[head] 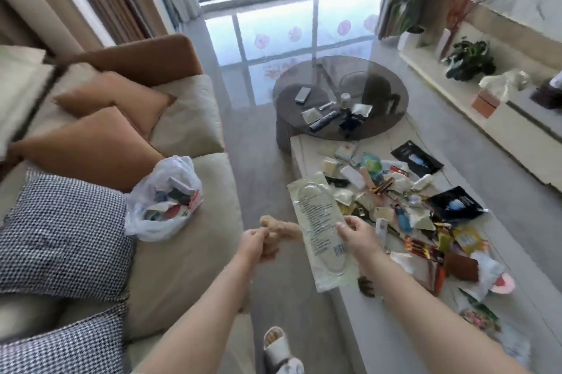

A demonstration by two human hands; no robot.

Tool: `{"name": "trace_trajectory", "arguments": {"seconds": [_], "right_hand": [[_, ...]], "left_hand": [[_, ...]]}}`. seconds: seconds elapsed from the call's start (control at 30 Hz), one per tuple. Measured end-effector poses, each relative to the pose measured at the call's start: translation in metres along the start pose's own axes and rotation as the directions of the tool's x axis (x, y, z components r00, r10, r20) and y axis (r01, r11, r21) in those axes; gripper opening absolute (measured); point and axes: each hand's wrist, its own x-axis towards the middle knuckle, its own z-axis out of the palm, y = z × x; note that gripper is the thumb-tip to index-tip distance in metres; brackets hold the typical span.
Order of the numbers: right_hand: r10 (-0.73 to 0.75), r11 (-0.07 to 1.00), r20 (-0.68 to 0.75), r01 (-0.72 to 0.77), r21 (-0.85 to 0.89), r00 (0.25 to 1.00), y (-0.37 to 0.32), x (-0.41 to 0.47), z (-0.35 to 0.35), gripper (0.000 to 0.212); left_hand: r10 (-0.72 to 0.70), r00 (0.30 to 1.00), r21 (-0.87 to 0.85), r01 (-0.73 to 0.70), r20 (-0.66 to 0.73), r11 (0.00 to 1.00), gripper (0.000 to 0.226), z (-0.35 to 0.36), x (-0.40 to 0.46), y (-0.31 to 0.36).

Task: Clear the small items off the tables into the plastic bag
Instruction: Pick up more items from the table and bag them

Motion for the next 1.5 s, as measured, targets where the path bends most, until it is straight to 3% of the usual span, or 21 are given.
{"name": "trace_trajectory", "arguments": {"seconds": [0.23, 0.4, 0.67, 0.93, 1.07, 1.5], "right_hand": [[-0.017, 0.998, 0.133, 0.024, -0.049, 0.991, -0.054, 0.028, 0.112, 0.011], [-0.012, 0.991, 0.143, 0.03, -0.13, 0.99, -0.073, 0.056, 0.182, 0.012], [0.016, 0.95, 0.306, 0.081, -0.303, 0.952, -0.105, 0.114, 0.263, 0.017], [0.128, 0.904, 0.455, 0.085, -0.418, 0.881, -0.144, 0.197, 0.33, 0.023], [0.172, 0.877, 0.495, 0.096, -0.47, 0.852, -0.157, 0.233, 0.368, 0.015], [0.336, 0.84, 0.519, -0.001, -0.543, 0.786, -0.134, 0.315, 0.484, 0.028]], "left_hand": [[0.001, 0.989, -0.151, -0.024, -0.146, 0.988, 0.023, -0.107, 0.017, 0.026], [-0.018, 0.973, -0.273, -0.046, -0.229, 0.961, 0.018, -0.167, 0.026, 0.031], [-0.104, 0.863, -0.324, -0.072, -0.495, 0.943, 0.013, -0.228, 0.064, 0.032], [-0.257, 0.785, -0.488, -0.065, -0.564, 0.871, 0.013, -0.248, 0.134, 0.06], [-0.31, 0.752, -0.528, -0.059, -0.581, 0.847, 0.012, -0.255, 0.171, 0.068], [-0.443, 0.731, -0.581, 0.08, -0.518, 0.81, 0.01, -0.316, 0.309, 0.052]]}}
